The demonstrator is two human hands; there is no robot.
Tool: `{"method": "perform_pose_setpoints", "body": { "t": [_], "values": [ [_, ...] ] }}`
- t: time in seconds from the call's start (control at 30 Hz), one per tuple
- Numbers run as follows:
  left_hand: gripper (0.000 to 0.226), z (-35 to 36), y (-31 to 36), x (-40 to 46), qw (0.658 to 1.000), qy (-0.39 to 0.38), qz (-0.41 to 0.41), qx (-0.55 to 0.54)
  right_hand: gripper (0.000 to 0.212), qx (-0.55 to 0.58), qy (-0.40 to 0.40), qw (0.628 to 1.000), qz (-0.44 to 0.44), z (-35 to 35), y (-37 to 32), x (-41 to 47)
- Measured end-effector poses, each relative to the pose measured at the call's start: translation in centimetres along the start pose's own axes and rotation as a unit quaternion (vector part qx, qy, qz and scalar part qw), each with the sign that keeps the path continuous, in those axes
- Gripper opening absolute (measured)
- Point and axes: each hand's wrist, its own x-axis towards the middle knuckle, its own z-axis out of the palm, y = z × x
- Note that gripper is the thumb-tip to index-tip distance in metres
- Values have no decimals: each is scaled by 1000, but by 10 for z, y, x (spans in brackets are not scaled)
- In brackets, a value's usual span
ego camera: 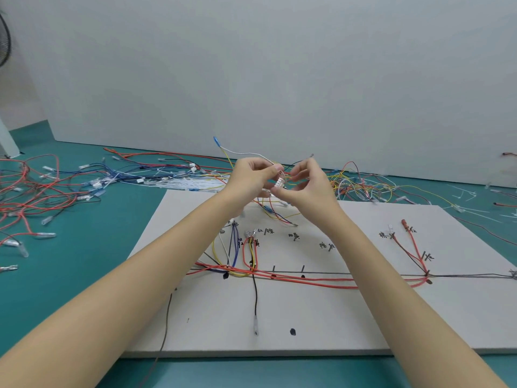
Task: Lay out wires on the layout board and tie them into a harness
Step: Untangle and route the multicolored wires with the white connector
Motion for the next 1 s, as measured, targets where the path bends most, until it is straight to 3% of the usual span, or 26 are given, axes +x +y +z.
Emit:
{"method": "perform_pose_setpoints", "body": {
  "t": [0.17, 0.23, 0.3, 0.4, 0.57, 0.8, 0.93, 1.0],
  "values": [
    [11, 3, -1, -2, 1000, 9, 1, 2, 22, -89, 0, 989, -120, 7, 3, -6],
    [11, 3, -1, -1, 1000, 17, 0, -6, 10, -100, 21, 986, -135, 6, 2, -5],
    [11, -1, -2, 2, 999, 37, -9, -17, 10, -89, 54, 988, -115, 4, 1, -3],
    [11, -10, -6, 10, 996, 60, -49, -35, 18, 79, 79, 994, -4, -8, -7, 1],
    [13, -22, -12, 21, 989, 73, -103, -73, 19, 340, 72, 932, 101, -32, -15, 4],
    [13, -20, -12, 29, 983, 83, -122, -106, 16, 502, 96, 844, 165, -60, -12, 9],
    [11, -16, -9, 31, 977, 95, -141, -129, 14, 564, 66, 804, 176, -65, -8, 6],
    [17, -14, -9, 28, 984, 91, -122, -91, 13, 590, 49, 786, 179, -64, -9, 6]
  ]
}}
